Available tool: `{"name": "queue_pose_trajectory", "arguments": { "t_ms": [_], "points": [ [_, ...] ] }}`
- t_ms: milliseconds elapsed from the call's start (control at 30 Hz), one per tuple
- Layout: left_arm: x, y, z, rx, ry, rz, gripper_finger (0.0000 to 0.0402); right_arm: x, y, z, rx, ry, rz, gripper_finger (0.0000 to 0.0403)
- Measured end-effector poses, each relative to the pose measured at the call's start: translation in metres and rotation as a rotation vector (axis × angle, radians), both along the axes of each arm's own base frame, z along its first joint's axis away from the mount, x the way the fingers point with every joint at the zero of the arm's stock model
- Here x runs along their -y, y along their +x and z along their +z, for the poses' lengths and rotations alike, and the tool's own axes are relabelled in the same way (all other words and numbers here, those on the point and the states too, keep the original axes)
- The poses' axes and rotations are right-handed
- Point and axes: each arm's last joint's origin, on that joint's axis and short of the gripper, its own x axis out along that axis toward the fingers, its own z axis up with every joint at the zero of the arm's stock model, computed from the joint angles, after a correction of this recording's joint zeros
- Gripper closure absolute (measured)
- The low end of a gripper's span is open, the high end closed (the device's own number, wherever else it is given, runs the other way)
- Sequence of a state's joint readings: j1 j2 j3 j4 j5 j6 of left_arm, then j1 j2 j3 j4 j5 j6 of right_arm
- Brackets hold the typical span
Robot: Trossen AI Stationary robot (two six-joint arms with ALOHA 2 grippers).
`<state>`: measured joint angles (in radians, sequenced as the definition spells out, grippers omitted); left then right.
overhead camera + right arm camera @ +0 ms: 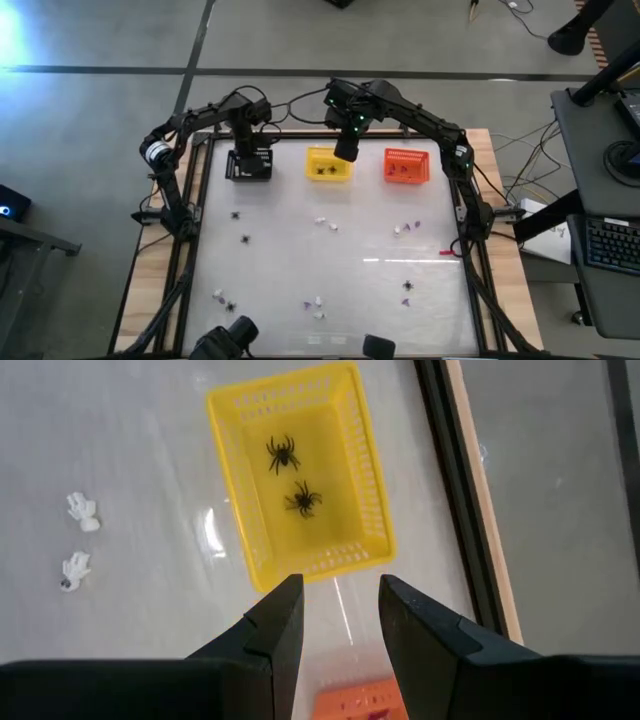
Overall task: Sort Halloween decoration
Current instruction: Put the purple witch hat toy into the orange basket
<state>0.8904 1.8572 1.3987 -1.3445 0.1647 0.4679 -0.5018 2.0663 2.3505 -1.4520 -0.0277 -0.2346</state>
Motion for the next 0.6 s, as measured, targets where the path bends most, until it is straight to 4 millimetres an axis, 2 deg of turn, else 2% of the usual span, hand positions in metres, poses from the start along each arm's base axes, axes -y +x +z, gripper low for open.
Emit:
{"name": "queue_pose_trajectory", "arguments": {
  "t_ms": [167, 400, 600],
  "points": [
    [0.015, -0.003, 0.022, 0.046, 0.032, 0.012, 0.0260, -0.004, -0.007, 0.011, 0.014, -0.004, 0.001, 0.0280],
    [0.043, -0.011, 0.064, 0.186, 0.139, 0.055, 0.0260, -0.015, -0.026, 0.033, 0.022, -0.005, 0.004, 0.0280],
    [0.065, -0.021, 0.094, 0.271, 0.222, 0.065, 0.0260, -0.023, -0.039, 0.046, 0.025, 0.032, -0.074, 0.0280]
  ]
}}
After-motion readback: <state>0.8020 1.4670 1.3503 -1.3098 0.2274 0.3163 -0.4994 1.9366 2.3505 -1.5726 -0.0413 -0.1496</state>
